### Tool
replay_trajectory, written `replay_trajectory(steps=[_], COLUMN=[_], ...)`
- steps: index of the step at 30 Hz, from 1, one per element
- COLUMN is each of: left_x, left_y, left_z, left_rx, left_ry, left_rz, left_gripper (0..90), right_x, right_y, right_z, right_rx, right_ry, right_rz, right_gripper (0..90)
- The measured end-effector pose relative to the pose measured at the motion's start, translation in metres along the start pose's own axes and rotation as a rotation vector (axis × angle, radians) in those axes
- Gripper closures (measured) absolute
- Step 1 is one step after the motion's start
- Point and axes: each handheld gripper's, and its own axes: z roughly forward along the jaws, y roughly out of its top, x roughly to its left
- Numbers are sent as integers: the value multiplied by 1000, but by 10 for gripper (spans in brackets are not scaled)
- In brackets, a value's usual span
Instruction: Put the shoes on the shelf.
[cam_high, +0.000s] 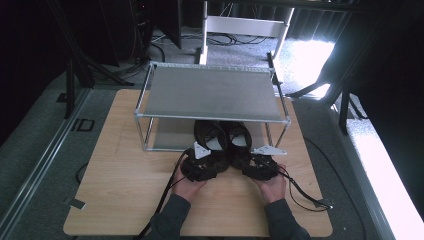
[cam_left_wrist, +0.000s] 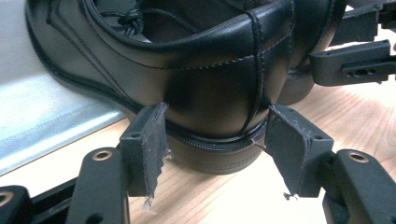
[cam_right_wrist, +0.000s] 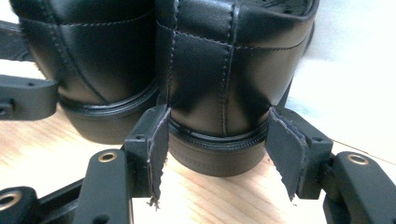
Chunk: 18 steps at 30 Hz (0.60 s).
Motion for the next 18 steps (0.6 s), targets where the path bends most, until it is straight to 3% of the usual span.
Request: replay_trajectory(steps=[8,18], left_x=[19,30], left_y=[3,8], left_z=[-6,4], left_rx=[-16,-20], left_ry=[16,24], left_rz=[-47,-54], left_gripper=[514,519], right_x=[11,13], right_y=[5,14], right_z=[6,20], right_rx=[-3,-3], right_ry=[38,-3], right_rz=[-9,-12], right_gripper=[487,484])
